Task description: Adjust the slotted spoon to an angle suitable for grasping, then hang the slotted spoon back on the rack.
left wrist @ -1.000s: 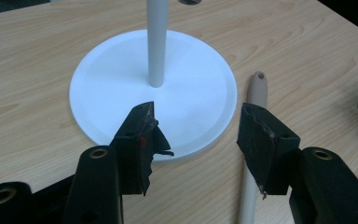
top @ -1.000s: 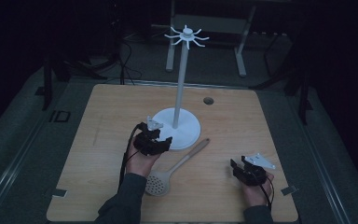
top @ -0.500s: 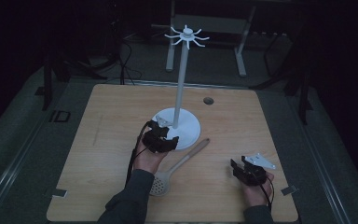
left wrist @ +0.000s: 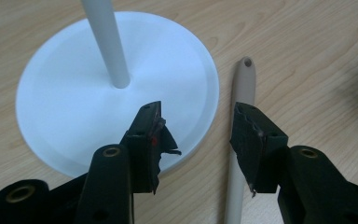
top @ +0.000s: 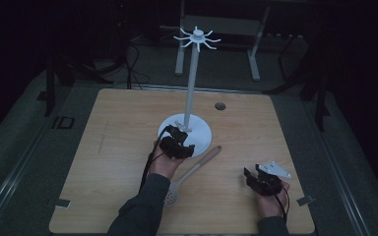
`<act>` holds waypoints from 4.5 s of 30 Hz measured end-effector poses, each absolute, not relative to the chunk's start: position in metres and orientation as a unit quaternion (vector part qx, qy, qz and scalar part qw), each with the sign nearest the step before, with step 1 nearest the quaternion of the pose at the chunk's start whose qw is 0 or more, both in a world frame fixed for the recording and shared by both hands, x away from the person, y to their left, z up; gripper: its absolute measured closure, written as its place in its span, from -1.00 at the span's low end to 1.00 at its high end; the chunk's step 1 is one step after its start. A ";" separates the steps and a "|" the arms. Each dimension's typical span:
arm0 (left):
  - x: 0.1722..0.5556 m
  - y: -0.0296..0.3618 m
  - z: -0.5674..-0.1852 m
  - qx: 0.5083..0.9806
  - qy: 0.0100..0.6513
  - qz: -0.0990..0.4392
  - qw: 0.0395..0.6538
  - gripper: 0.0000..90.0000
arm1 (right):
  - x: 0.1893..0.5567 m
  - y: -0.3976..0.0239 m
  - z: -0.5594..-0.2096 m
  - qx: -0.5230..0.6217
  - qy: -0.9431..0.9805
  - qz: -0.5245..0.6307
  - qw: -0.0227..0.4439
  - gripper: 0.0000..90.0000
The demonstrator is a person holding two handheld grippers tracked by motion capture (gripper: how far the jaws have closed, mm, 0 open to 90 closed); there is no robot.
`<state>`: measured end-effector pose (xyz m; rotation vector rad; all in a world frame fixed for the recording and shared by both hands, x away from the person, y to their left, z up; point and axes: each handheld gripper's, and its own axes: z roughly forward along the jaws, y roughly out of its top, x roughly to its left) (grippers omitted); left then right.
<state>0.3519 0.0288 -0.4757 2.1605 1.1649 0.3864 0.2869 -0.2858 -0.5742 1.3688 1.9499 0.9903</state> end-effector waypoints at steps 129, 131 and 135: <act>0.350 0.015 -0.448 0.793 0.448 0.226 0.346 0.63 | 0.287 -0.287 -0.574 0.510 0.726 0.365 0.282 0.06; 0.351 0.016 -0.444 0.789 0.448 0.231 0.351 0.63 | 0.287 -0.286 -0.574 0.509 0.726 0.365 0.282 0.06; 0.351 0.019 -0.434 0.780 0.448 0.244 0.361 0.63 | 0.287 -0.287 -0.574 0.510 0.726 0.365 0.282 0.06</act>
